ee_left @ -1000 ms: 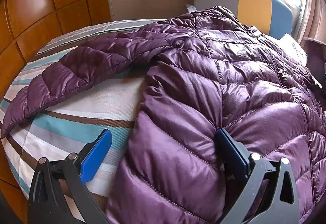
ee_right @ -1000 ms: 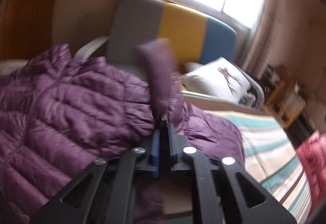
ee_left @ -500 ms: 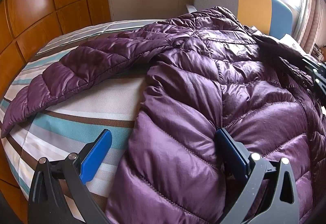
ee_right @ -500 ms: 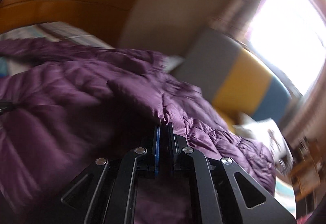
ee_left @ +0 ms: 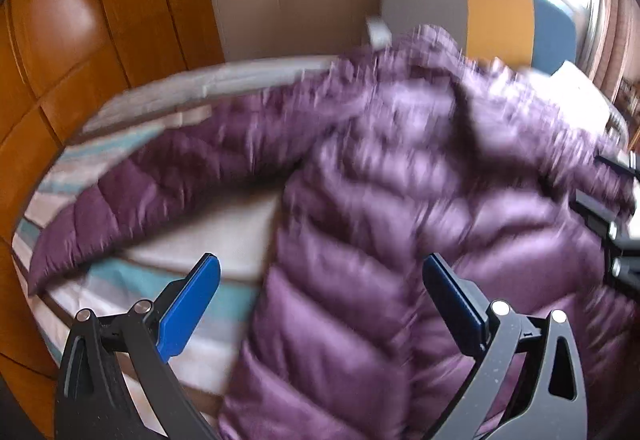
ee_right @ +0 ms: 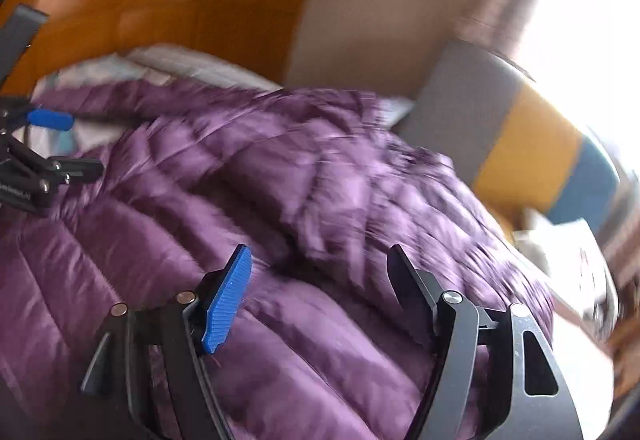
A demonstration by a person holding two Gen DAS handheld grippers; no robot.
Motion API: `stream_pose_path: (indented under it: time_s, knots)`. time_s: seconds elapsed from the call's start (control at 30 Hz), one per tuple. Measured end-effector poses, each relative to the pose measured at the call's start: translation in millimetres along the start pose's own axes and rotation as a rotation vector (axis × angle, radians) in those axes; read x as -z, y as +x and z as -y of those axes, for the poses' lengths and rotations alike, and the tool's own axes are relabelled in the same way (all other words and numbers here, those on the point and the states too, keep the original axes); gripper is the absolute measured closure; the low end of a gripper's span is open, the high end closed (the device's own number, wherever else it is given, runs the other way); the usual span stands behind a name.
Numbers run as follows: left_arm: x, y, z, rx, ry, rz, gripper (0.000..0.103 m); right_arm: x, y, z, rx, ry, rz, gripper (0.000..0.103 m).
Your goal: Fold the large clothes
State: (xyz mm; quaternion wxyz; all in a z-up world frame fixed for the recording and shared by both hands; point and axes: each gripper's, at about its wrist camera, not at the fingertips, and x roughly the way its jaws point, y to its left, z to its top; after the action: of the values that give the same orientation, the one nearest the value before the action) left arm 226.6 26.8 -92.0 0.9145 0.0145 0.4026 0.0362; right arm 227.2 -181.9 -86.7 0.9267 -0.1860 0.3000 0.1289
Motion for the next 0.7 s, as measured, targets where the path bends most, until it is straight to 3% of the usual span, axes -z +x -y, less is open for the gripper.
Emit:
stream_pose_path:
  time_s: [0.07, 0.2, 0.33, 0.4, 0.43, 0.5, 0.57, 0.6, 0.7]
  knots:
    - [-22, -8, 12, 0.040, -0.020, 0.060, 0.002, 5, -9, 16, 0.082, 0.112, 0.012, 0.033]
    - [-57, 7, 43, 0.142, -0.026, 0.066, 0.002, 21, -14, 53, 0.346, 0.304, -0.012, 0.034]
    - [-80, 39, 88, 0.211, 0.011, 0.040, 0.008, 40, -16, 92, 0.464, 0.516, -0.054, 0.034]
    - [-84, 55, 104, 0.214, 0.032, 0.018, 0.025, 53, -21, 106, 0.494, 0.620, -0.050, 0.033]
    - [-84, 66, 114, 0.209, 0.047, -0.007, 0.044, 60, -27, 112, 0.497, 0.655, -0.041, 0.033]
    - [-80, 83, 127, 0.208, 0.073, -0.073, 0.069, 69, -35, 118, 0.506, 0.721, -0.017, 0.034]
    - [-78, 86, 128, 0.211, 0.064, -0.068, 0.080, 77, -39, 123, 0.507, 0.767, -0.001, 0.033]
    - [-79, 83, 126, 0.197, 0.058, -0.042, 0.090, 79, -38, 126, 0.502, 0.788, -0.001, 0.035]
    - [-75, 79, 109, 0.185, 0.027, -0.014, 0.096, 82, -30, 134, 0.472, 0.811, -0.029, 0.046]
